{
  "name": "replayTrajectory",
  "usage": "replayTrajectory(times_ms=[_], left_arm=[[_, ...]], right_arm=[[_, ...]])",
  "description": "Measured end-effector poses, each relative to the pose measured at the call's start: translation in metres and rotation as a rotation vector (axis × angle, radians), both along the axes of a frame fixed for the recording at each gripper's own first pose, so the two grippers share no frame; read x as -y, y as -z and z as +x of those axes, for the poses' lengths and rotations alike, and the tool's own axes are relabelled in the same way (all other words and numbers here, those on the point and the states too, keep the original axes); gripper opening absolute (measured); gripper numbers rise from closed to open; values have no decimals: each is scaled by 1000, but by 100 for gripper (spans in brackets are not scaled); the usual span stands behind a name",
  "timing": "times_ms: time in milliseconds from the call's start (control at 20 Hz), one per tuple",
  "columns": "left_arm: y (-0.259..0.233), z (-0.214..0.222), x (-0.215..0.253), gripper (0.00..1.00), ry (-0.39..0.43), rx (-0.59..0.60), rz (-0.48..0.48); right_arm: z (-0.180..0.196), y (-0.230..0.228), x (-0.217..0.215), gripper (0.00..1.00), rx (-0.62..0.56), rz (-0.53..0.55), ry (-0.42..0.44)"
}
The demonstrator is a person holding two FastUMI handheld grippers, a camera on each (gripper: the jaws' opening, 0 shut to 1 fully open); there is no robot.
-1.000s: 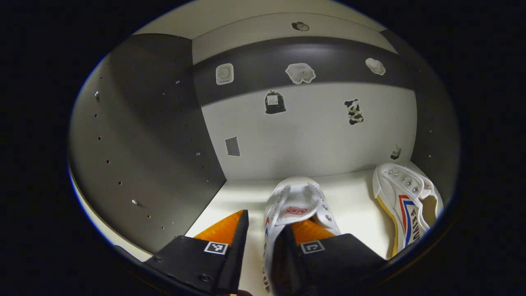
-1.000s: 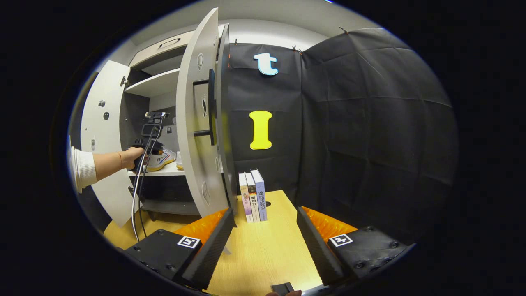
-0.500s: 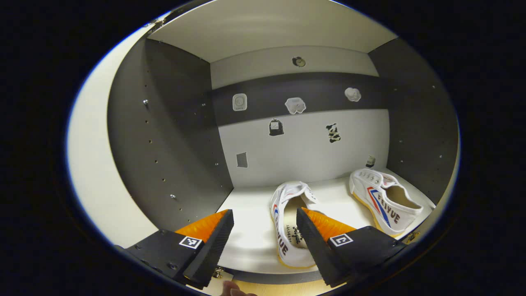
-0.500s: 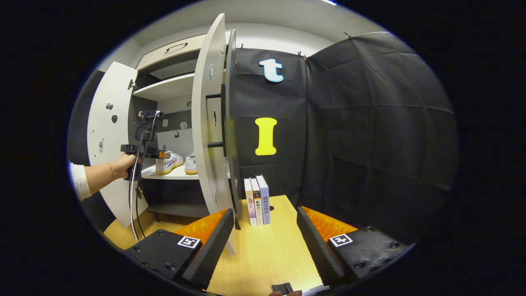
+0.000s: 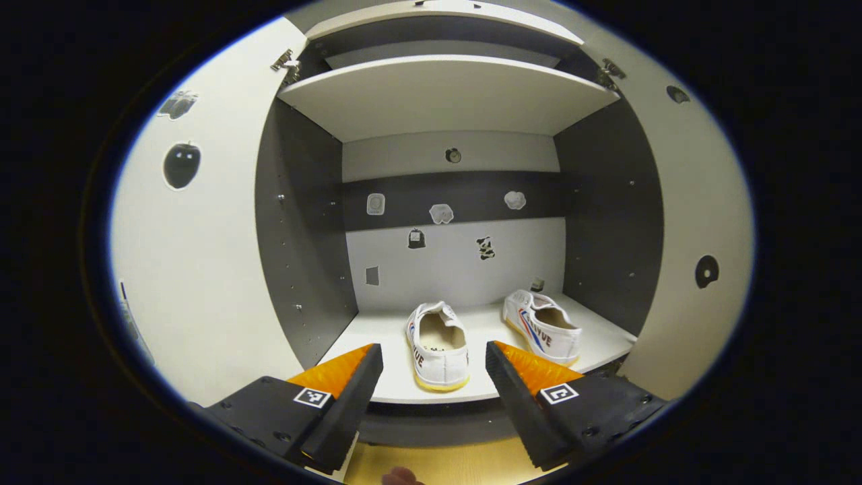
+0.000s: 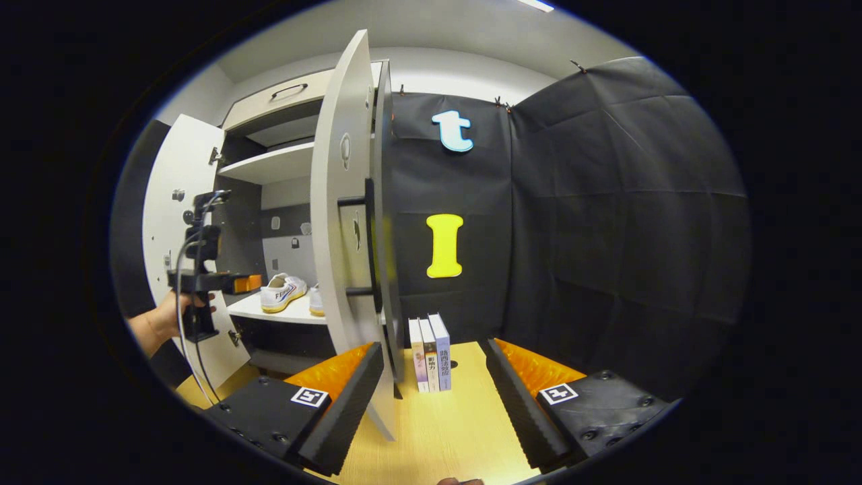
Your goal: Grab one shoe with the right hand and put it into the shoe cabinet, grab the other shoe with the left hand and put it into the shoe cabinet; then close the right door with the right hand and the left door with the left hand.
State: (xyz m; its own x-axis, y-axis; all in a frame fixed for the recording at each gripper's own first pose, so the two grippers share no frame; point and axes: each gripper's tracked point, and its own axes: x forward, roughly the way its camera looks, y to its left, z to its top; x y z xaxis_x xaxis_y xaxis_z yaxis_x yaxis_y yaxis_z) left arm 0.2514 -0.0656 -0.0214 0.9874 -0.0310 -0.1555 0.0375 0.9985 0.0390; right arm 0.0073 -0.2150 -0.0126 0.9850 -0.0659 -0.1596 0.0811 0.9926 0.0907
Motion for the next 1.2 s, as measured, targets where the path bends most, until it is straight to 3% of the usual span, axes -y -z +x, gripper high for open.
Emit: replayTrajectory(times_ms=[250,300,500,550,650,950,1000,1050,1200], left_arm=[[-32,-68,-1,97,-1,79,-95],[-34,-81,-4,97,-4,84,-102],[-30,-128,-11,98,0,70,-130],[-30,-137,-14,98,-2,65,-126],[-28,-154,-22,98,-4,62,-121],[-26,-185,-55,98,-14,58,-108],[-27,-189,-60,98,-13,64,-102],[-29,-191,-63,98,-8,70,-100],[-34,-199,-73,98,0,86,-98]], right_arm=[[36,-30,16,98,48,3,24],[42,-36,20,94,56,1,29],[66,-45,25,98,60,17,26],[71,-47,23,94,58,18,15],[73,-47,16,98,52,3,-4],[70,-53,-4,95,73,-14,-6],[70,-53,-8,100,69,-5,-7],[69,-53,-10,96,70,-2,-5],[66,-53,-19,96,76,-10,8]])
